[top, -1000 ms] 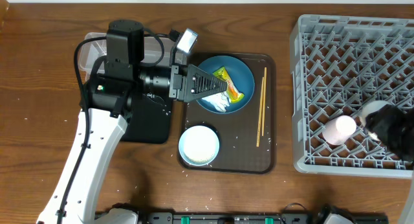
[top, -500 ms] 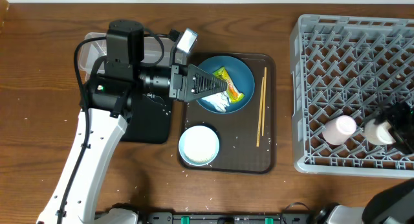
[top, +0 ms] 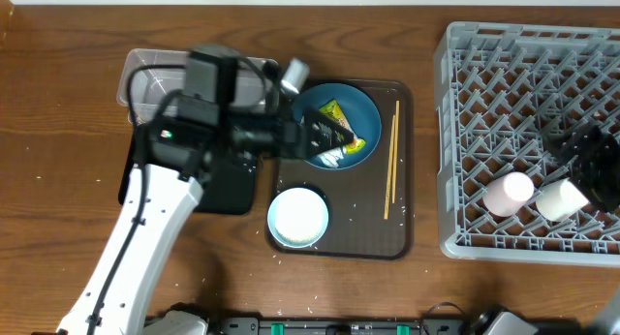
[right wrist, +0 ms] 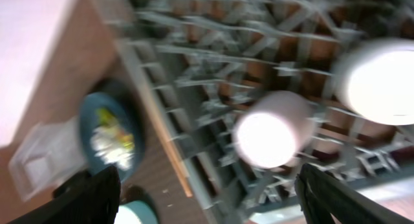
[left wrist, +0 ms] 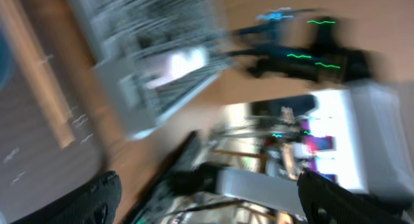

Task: Sort waste into correct bins and load items into the dishwasher rack
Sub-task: 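Place the white cup in the rack beside the pink cup, then grasp the white bowl of rice with the left gripper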

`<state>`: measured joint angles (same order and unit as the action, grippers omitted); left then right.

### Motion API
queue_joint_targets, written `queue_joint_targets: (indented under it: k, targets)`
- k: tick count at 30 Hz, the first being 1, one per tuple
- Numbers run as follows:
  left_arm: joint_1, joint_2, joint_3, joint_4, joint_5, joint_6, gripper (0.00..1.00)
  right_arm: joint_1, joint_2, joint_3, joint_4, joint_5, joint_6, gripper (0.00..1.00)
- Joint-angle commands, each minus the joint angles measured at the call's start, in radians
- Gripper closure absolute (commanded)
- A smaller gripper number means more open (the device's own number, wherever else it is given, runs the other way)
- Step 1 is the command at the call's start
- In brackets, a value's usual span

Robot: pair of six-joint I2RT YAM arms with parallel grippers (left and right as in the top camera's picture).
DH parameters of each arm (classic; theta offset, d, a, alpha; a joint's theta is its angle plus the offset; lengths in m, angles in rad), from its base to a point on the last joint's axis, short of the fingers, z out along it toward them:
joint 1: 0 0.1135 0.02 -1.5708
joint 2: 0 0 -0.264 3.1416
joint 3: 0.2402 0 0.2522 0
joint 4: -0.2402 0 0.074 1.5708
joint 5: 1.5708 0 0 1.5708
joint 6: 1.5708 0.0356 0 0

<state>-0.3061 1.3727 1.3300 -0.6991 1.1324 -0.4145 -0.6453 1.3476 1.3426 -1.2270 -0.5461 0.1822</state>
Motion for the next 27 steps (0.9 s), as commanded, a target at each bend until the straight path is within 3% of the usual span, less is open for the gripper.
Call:
queue_joint_targets:
  k: [1, 5, 8, 12, 18, 21, 24, 27]
  targets:
    - [-0.095, -0.004, 0.003, -0.125, -0.46, 0.081, 0.1, 0.047, -0.122, 0.024, -0.007, -0.112, -0.06, 0.14]
    - [-0.249, 0.006, -0.006, -0.302, -0.935, 0.077, 0.11, 0.093, -0.217, 0.024, -0.006, -0.058, -0.034, 0.1]
    - [-0.359, 0.027, -0.056, -0.339, -1.104, 0.043, 0.12, 0.099, -0.246, 0.024, -0.011, -0.023, -0.022, 0.09]
    - [-0.464, 0.097, -0.153, -0.267, -1.152, -0.023, 0.17, 0.099, -0.248, 0.024, -0.023, -0.017, -0.022, 0.09]
    - [-0.515, 0.255, -0.199, -0.121, -1.151, -0.057, 0.31, 0.099, -0.248, 0.024, -0.032, -0.019, -0.022, 0.09]
    - [-0.522, 0.317, -0.199, -0.079, -1.151, -0.079, 0.41, 0.099, -0.248, 0.024, -0.039, -0.019, -0.022, 0.09]
    - [-0.525, 0.367, -0.199, -0.072, -1.147, -0.09, 0.6, 0.099, -0.248, 0.024, -0.042, -0.018, -0.023, 0.09]
    - [-0.525, 0.402, -0.199, -0.069, -1.141, -0.109, 0.68, 0.099, -0.248, 0.024, -0.041, -0.019, -0.022, 0.09]
